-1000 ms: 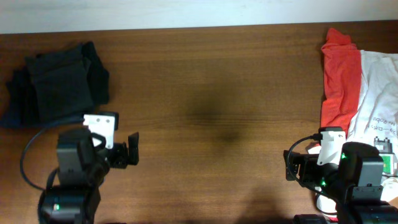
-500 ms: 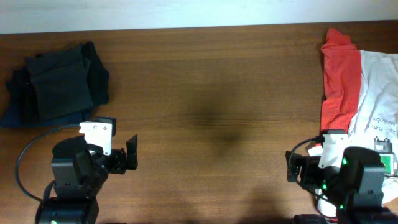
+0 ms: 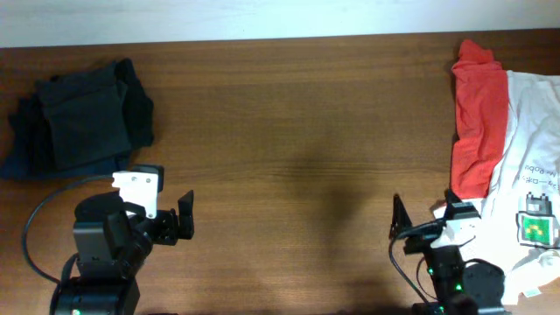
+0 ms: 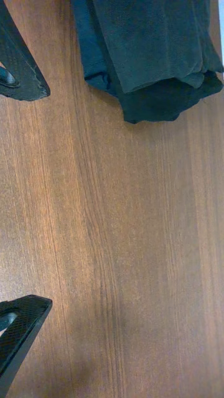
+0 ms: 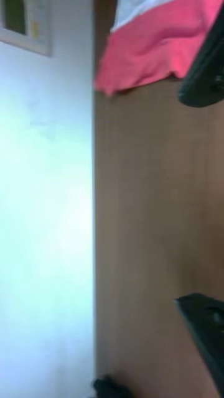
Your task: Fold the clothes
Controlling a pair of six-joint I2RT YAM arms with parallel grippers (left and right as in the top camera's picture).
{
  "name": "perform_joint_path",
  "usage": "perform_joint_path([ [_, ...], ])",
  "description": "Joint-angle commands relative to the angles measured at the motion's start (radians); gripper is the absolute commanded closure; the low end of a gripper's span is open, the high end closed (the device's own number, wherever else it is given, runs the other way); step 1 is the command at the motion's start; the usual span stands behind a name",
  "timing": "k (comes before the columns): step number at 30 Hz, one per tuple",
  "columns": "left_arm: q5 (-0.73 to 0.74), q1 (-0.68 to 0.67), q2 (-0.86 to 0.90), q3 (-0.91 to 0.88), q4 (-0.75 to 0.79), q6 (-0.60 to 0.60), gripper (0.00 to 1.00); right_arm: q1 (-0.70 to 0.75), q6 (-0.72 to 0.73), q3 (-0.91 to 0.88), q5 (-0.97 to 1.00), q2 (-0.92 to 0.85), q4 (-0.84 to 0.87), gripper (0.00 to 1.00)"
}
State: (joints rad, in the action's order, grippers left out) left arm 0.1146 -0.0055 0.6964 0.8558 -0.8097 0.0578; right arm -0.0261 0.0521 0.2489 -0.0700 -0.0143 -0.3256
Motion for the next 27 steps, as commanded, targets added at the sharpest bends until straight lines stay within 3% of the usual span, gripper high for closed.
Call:
perform_joint_path([
  [1,-0.007,-0.003,-0.002,-0.003,0.002,-0.013,0.01,-0.002,0.005,-0.117,0.043,0.011,0.163,0.01],
  [5,-0.007,-0.003,-0.002,-0.003,0.002,-0.013,0.01,0.029,0.002,-0.243,0.05,0.011,0.357,0.01],
  [8,-0.007,-0.003,-0.002,-0.003,0.002,-0.013,0.01,0.033,-0.064,-0.243,0.051,0.011,0.242,0.01],
  [27,-0.007,-0.003,-0.002,-0.003,0.002,-0.013,0.01,0.033,-0.063,-0.243,0.056,0.011,0.246,0.01],
])
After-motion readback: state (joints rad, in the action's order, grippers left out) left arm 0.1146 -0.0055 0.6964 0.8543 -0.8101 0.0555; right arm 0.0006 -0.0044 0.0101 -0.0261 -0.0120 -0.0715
